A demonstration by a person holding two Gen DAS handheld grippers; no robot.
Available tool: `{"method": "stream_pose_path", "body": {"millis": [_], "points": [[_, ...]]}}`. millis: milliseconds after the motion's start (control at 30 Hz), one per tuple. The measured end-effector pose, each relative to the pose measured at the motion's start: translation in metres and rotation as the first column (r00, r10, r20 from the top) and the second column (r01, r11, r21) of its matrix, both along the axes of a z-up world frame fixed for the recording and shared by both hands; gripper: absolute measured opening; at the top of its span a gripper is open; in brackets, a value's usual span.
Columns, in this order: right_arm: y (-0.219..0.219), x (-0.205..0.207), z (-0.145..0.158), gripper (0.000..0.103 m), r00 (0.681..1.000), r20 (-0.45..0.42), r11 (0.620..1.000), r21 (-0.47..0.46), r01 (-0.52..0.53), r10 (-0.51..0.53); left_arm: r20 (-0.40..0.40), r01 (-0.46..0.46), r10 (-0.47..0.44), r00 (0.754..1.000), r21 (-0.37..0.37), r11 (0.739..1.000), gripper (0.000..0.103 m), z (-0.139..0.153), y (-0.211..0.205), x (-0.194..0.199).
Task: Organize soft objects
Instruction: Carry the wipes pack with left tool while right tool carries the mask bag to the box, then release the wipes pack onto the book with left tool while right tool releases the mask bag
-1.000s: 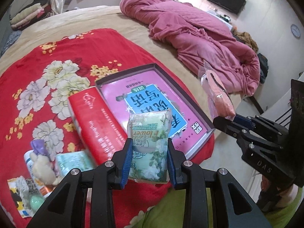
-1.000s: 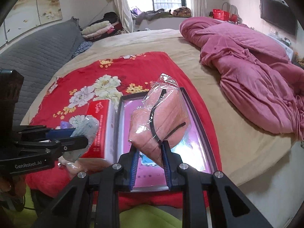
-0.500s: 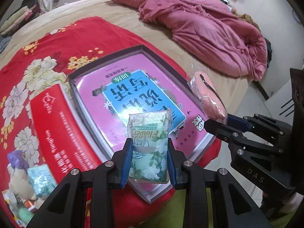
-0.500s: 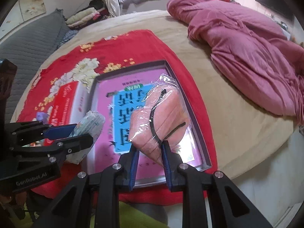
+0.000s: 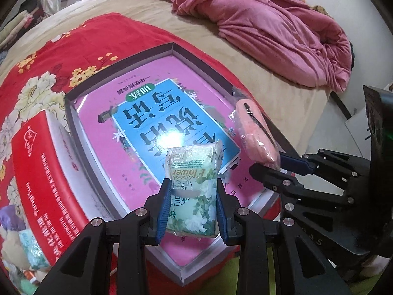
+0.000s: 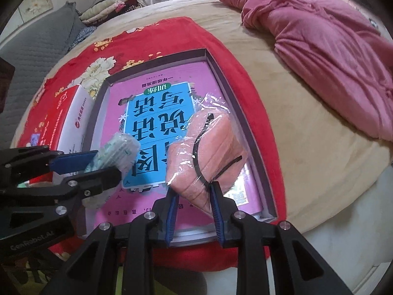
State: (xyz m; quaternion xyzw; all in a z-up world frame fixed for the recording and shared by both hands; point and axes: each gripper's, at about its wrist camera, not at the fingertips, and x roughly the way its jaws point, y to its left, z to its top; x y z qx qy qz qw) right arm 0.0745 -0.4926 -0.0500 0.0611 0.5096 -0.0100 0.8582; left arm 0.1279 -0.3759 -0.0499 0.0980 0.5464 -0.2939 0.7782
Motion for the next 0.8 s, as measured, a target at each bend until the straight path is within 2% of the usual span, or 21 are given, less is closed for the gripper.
{"method": "stream_pose_path", "body": {"millis": [167, 233, 300, 633, 700, 800], "points": [[-0.001, -0.001, -0.004, 0.033, 1.000, 0.001, 1.000, 0.018, -0.013, 0.013, -0.005, 0.000, 0.000, 1.000, 0.018, 1.000, 0.034, -0.008, -0.006, 0.004], [-0.001, -0.002, -0.004, 0.037, 1.000, 0.008, 1.000, 0.011, -0.015, 0.014, -0.010, 0.001, -0.001, 1.000, 0.024, 1.000, 0.034, -0.011, -0.007, 0.006], [-0.001, -0.003, -0.003, 0.045, 1.000, 0.022, 1.000, 0.005, -0.021, 0.021, -0.012, 0.003, -0.003, 1.000, 0.034, 0.999, 0.034, -0.015, -0.009, 0.008], [0.002, -0.009, 0.008, 0.053, 0.996, 0.076, 0.999, -0.034, -0.038, 0.041, -0.021, -0.003, 0.004, 1.000, 0.059, 0.998, 0.035, -0.025, -0.011, 0.014], [0.002, -0.011, 0.011, 0.059, 0.994, 0.094, 0.998, -0.034, -0.048, 0.051, -0.020, -0.003, 0.005, 1.000, 0.058, 0.998, 0.035, -0.025, -0.011, 0.015], [0.002, -0.011, 0.012, 0.061, 0.994, 0.103, 0.998, -0.034, -0.043, 0.047, -0.018, -0.005, 0.006, 1.000, 0.062, 0.998, 0.035, -0.025, -0.011, 0.015]]}}
